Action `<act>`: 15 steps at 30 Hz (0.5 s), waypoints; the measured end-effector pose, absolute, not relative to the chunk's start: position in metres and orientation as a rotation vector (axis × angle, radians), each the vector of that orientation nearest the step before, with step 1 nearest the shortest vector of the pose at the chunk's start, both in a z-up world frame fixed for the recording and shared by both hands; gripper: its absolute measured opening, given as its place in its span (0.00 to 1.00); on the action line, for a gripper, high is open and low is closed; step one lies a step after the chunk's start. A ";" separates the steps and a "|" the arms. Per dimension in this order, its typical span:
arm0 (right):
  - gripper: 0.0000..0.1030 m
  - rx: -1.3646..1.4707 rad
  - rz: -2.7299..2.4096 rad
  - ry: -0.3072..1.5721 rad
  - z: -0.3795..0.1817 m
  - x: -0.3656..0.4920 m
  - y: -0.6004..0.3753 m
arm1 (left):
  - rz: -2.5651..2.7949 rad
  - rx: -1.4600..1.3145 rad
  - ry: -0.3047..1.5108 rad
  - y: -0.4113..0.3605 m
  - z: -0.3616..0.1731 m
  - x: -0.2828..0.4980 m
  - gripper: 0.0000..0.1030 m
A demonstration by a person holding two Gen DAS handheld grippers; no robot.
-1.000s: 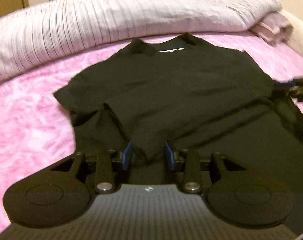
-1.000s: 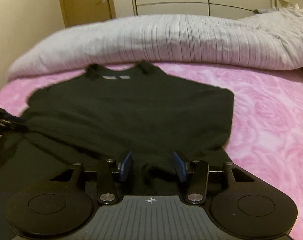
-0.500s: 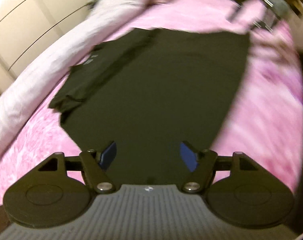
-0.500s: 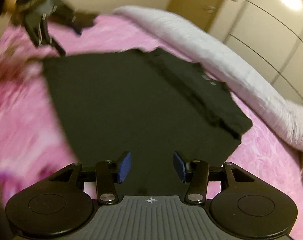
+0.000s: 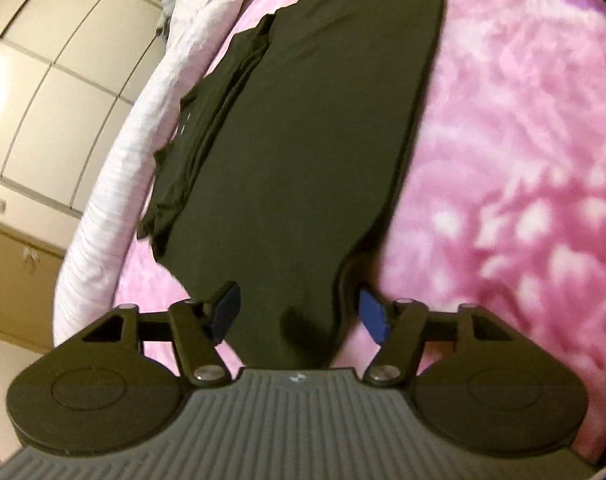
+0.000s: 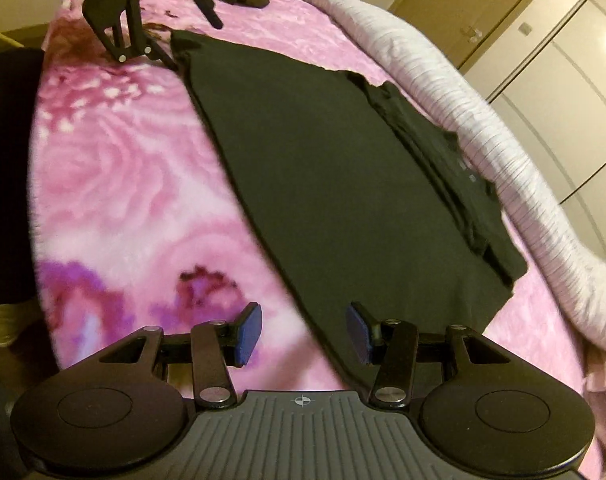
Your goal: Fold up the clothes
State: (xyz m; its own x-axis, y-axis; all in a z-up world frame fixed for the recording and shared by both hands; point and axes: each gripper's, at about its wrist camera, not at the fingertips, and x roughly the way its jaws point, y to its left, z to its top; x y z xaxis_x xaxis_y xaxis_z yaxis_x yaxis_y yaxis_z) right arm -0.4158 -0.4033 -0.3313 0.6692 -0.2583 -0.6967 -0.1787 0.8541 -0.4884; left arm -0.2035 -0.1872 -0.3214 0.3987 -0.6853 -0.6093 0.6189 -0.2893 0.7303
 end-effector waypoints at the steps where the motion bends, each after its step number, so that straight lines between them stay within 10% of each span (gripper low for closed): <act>1: 0.48 -0.563 -0.053 0.837 -0.335 -0.412 -0.401 | -1.271 1.373 -0.085 -0.191 -0.324 -0.204 0.50; 15: 0.48 -0.970 -0.200 0.869 -0.370 -0.442 -0.448 | -1.274 1.310 -0.009 -0.205 -0.324 -0.190 0.41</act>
